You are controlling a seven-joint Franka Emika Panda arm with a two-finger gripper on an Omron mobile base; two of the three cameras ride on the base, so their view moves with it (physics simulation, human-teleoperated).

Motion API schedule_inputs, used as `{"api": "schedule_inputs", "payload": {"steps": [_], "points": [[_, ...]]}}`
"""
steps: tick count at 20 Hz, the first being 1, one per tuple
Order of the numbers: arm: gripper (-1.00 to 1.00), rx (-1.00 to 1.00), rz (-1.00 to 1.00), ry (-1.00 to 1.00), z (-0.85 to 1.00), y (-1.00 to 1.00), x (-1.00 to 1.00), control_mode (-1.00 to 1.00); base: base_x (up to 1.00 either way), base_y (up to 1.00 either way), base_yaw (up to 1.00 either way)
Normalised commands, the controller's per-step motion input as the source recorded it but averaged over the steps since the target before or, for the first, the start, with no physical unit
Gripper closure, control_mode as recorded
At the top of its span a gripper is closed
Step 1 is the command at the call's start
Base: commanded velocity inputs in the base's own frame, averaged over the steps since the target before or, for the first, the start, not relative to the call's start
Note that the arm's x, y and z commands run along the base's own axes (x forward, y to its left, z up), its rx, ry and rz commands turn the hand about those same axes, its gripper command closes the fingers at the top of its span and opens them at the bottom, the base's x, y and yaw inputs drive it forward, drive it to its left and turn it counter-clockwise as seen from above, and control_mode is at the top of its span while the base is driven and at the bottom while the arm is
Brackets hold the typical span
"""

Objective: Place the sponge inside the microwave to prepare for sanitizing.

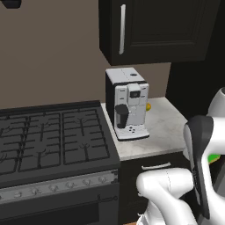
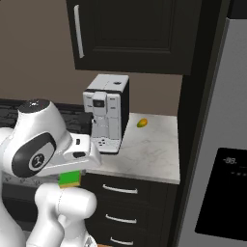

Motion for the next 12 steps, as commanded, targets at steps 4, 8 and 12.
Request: {"api": "schedule_inputs", "payload": {"steps": [4,8,12], "points": [[1.0,0.0,0.0,0.0,0.0,0.03,0.0,-1.0,0.0,0.0,0.0],[1.0,0.0,0.0,0.0,0.0,0.0,0.0,-1.0,0.0,0.0,0.0],[1.0,0.0,0.0,0.0,0.0,0.0,-0.03,-1.0,0.0,0.0,0.0]]}}
